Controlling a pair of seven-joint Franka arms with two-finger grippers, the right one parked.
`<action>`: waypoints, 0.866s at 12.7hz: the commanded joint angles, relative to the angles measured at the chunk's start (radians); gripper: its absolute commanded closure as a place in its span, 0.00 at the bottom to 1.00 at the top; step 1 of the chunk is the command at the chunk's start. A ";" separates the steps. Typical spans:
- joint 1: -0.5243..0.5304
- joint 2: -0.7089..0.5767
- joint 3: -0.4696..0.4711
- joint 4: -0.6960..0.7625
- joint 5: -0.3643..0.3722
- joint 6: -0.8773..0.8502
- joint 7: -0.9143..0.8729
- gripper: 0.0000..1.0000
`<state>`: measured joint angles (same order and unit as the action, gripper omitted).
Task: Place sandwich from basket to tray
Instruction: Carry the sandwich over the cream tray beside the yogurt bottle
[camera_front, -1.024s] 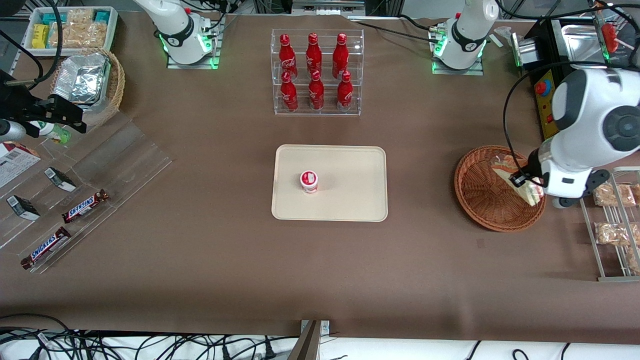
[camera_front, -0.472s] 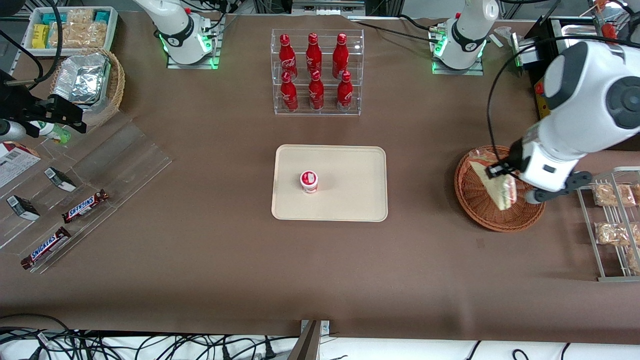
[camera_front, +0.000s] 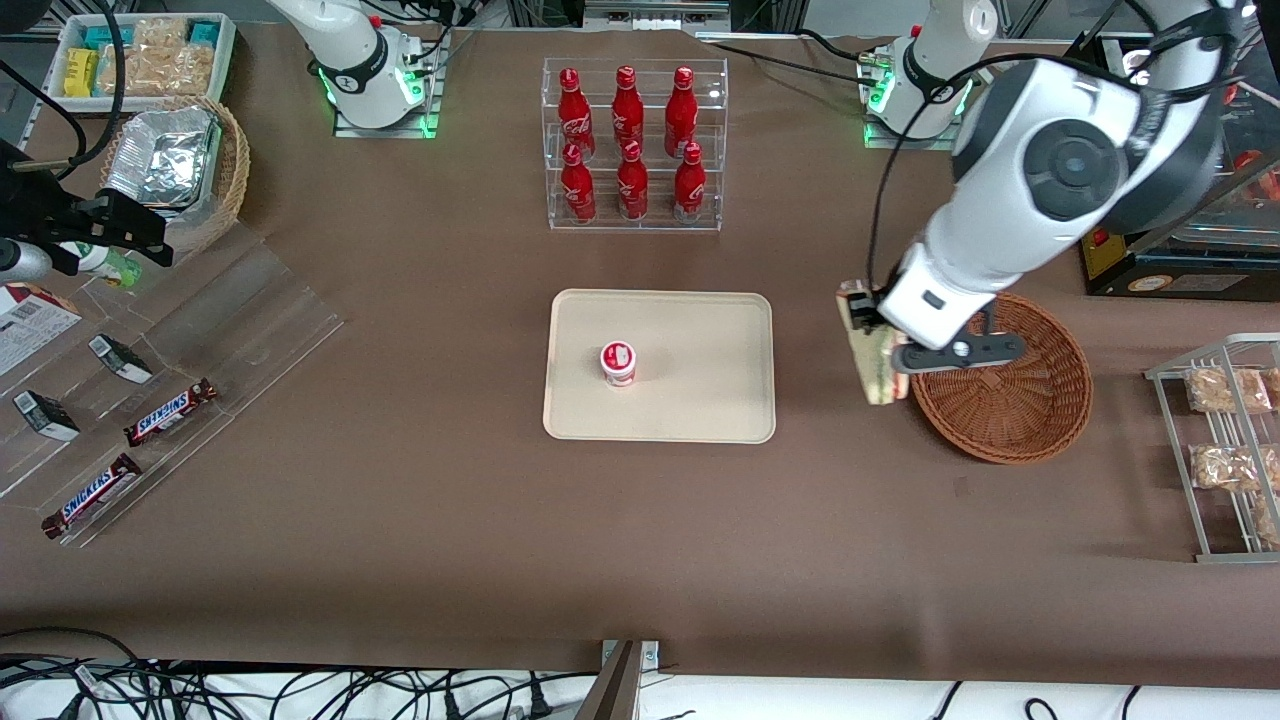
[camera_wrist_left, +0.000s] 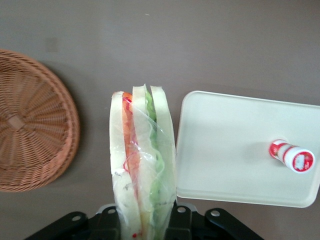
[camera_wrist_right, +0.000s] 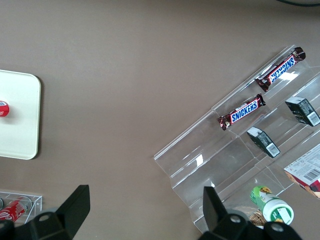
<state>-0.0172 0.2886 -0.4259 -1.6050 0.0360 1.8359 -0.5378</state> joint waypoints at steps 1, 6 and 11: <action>-0.072 0.044 0.003 0.037 0.007 0.032 0.016 0.64; -0.177 0.107 0.006 0.033 0.007 0.134 -0.063 0.68; -0.237 0.223 0.004 0.024 0.136 0.224 -0.166 0.68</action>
<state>-0.2261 0.4601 -0.4272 -1.6049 0.1247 2.0252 -0.6601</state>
